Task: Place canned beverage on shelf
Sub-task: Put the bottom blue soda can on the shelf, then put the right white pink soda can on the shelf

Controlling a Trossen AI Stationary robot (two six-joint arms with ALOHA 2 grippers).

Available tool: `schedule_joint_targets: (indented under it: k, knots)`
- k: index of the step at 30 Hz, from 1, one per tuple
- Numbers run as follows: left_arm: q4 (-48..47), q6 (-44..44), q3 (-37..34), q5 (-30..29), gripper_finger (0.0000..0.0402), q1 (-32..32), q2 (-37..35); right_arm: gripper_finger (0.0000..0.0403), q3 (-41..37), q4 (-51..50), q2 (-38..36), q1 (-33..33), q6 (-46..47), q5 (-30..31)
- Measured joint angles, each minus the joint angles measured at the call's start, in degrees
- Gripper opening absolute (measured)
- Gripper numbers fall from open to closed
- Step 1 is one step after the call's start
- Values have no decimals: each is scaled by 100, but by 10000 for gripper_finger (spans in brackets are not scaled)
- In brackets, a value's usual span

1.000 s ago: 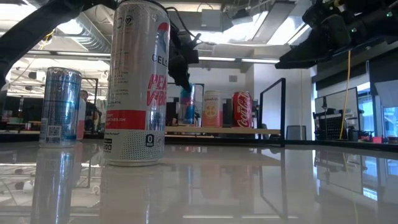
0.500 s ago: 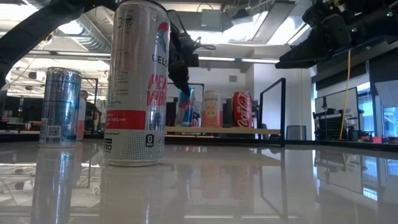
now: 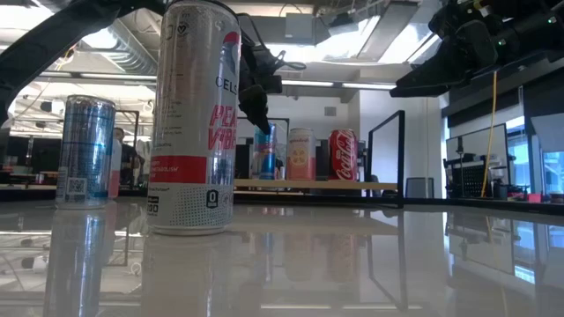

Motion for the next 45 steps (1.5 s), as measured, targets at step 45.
schedule_joint_targets:
  k: [45]
  knots:
    - [-2019,-2812,11,-820,320,-2210,-1931,301,0,170,-2,1,0,-3]
